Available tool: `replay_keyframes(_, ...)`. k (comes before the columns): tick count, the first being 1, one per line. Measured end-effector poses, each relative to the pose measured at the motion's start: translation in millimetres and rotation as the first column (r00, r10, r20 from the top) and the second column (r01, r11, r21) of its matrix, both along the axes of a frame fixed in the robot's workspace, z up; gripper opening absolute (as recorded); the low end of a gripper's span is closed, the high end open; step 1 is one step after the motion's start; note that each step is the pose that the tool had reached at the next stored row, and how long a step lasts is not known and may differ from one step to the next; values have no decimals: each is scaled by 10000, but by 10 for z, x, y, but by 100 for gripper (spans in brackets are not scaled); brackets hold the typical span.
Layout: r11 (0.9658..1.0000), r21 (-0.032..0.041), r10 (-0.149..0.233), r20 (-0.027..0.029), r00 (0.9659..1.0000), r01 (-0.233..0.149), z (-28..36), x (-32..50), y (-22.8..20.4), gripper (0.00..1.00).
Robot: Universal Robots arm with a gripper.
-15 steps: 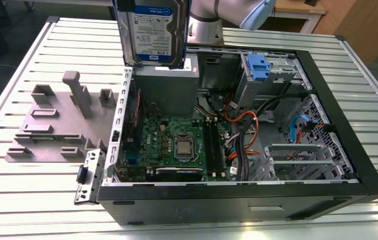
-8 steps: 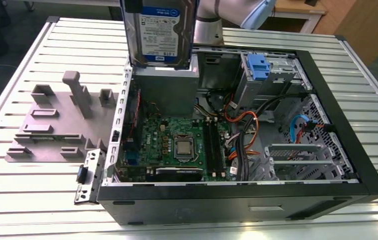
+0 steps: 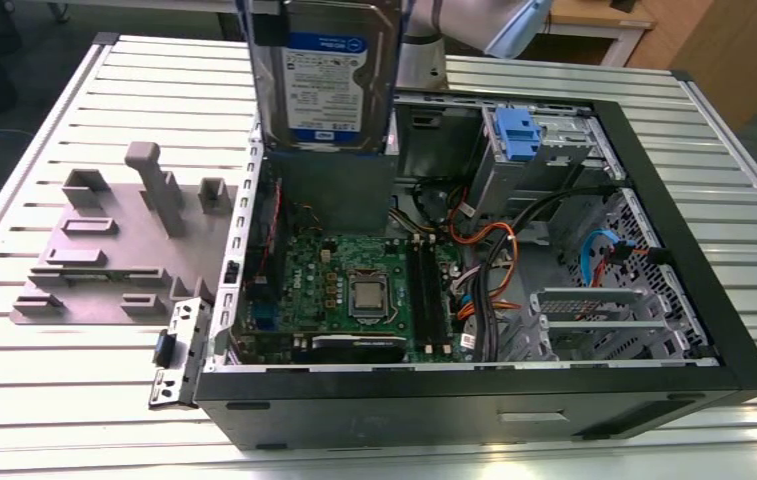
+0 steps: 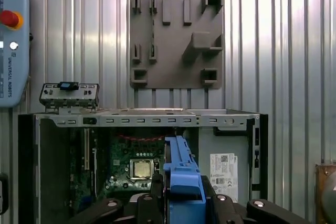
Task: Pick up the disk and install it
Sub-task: 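Pick up the disk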
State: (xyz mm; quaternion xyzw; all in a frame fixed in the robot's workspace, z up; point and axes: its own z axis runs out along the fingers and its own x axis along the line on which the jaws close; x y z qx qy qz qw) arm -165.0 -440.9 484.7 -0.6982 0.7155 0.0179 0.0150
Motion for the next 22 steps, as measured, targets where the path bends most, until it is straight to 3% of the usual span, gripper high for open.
replay_keyframes(12, 10000, 1, 0, -49, 10000, 0, -14, 535, -2, 36)
replay_keyframes(22, 10000, 1, 1, -49, 10000, -1, -59, 783, -55, 36)
